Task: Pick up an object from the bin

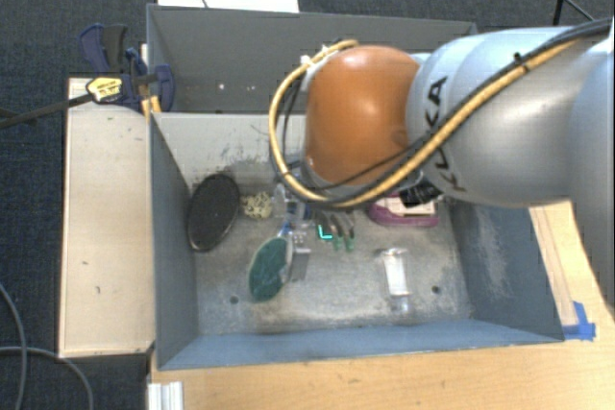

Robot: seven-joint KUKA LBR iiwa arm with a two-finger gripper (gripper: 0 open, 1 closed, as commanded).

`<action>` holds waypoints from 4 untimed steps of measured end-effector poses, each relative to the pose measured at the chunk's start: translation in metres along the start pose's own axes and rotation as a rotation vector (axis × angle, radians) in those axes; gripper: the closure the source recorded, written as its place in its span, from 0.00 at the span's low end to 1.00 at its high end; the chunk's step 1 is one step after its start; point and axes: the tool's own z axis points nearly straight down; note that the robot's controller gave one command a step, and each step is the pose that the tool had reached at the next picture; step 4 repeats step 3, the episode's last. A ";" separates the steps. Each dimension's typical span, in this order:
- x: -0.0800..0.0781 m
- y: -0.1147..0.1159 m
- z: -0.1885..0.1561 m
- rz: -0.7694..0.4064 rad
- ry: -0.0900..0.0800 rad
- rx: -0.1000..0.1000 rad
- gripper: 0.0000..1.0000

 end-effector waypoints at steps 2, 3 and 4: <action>-0.040 -0.017 0.108 0.022 -0.005 -0.004 1.00; 0.001 0.028 -0.053 -0.611 -0.014 0.000 1.00; 0.001 0.028 -0.053 -0.611 -0.014 0.000 1.00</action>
Offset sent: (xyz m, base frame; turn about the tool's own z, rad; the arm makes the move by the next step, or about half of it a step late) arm 0.0380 -0.0196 -0.1124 0.0156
